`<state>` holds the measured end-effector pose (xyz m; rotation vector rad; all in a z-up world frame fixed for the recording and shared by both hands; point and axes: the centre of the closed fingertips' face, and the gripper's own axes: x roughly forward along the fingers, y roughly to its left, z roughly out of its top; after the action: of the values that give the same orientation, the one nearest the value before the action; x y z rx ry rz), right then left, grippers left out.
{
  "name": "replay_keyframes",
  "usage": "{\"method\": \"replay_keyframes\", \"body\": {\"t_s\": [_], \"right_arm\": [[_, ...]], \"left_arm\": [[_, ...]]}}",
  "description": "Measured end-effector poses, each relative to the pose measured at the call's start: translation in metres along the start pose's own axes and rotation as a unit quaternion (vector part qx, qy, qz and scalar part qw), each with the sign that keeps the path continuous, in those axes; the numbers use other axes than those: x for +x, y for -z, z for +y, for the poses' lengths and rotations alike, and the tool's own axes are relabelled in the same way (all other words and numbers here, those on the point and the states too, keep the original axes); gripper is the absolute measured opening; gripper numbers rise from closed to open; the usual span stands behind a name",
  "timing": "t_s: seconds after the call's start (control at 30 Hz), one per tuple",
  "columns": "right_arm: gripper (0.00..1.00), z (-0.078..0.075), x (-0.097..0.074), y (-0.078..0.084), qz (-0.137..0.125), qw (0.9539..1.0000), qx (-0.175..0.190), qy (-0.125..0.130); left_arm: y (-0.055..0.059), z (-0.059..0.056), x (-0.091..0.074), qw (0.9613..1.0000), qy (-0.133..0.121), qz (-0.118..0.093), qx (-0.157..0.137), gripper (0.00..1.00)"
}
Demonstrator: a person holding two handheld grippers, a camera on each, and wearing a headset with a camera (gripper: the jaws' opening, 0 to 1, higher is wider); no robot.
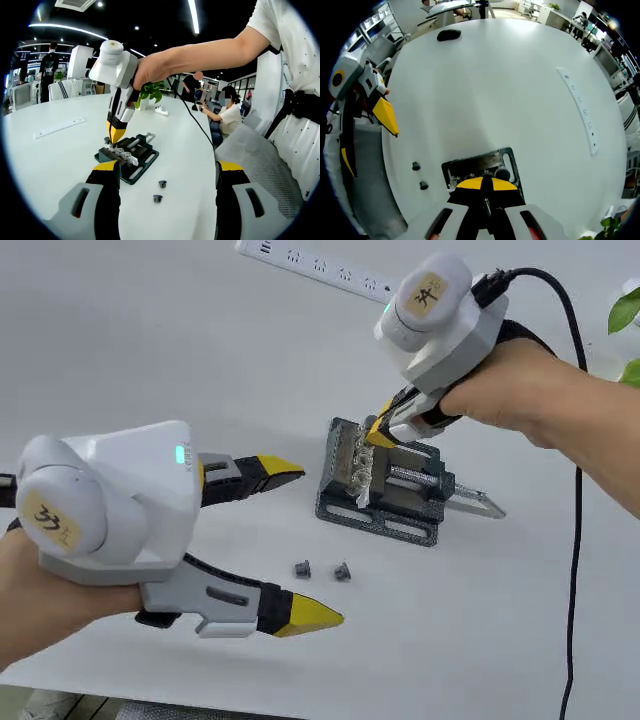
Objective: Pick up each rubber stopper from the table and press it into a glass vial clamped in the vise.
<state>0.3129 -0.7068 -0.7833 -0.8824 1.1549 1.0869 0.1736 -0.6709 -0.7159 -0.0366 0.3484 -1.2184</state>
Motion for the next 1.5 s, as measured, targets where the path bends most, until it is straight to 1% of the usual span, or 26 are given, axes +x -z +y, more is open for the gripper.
{"method": "replay_keyframes", "body": {"t_s": [0.17,0.23,0.3,0.33,0.77,0.9,0.97,1.0,1.07,1.13,1.27,1.5], "right_arm": [[0.00,-0.002,0.001,0.000,-0.008,0.9999,0.007,0.000],[0.00,-0.002,0.000,0.002,-0.016,0.9998,0.013,-0.001],[0.00,-0.003,0.000,0.002,-0.022,0.9997,0.011,-0.001],[0.00,-0.003,0.000,0.002,-0.027,0.9995,0.019,-0.003],[0.00,-0.003,0.000,0.001,-0.060,0.9974,0.039,-0.003],[0.00,-0.001,-0.002,0.002,-0.068,0.9966,0.046,-0.002],[0.00,-0.002,-0.002,0.001,-0.072,0.9963,0.047,-0.002],[0.01,-0.002,-0.002,0.001,-0.072,0.9963,0.048,-0.001],[0.04,-0.002,-0.003,0.004,-0.074,0.9960,0.049,0.003],[0.03,-0.002,-0.006,0.005,-0.080,0.9954,0.052,0.003],[0.04,-0.003,-0.012,0.008,-0.088,0.9943,0.060,0.006],[0.08,-0.001,-0.022,0.008,-0.106,0.9919,0.069,0.008]], "left_arm": [[0.000,-0.001,-0.001,1.0000,-0.001,0.003,0.002,0.78],[0.001,-0.001,-0.003,1.0000,-0.003,0.005,0.004,0.78],[0.000,0.000,-0.004,1.0000,-0.005,0.005,0.004,0.78],[-0.001,0.000,-0.005,1.0000,-0.006,0.005,0.005,0.78],[-0.002,0.000,-0.007,0.9998,-0.013,0.012,0.007,0.78],[-0.003,0.000,-0.007,0.9998,-0.013,0.013,0.008,0.78],[-0.004,0.000,-0.007,0.9998,-0.014,0.014,0.008,0.78],[-0.003,0.001,-0.007,0.9997,-0.015,0.015,0.008,0.78],[-0.003,0.001,-0.008,0.9997,-0.015,0.017,0.008,0.77],[-0.003,0.001,-0.008,0.9997,-0.016,0.019,0.009,0.77],[-0.004,0.000,-0.007,0.9996,-0.015,0.021,0.010,0.77],[-0.005,0.000,-0.008,0.9995,-0.017,0.026,0.013,0.77]]}}
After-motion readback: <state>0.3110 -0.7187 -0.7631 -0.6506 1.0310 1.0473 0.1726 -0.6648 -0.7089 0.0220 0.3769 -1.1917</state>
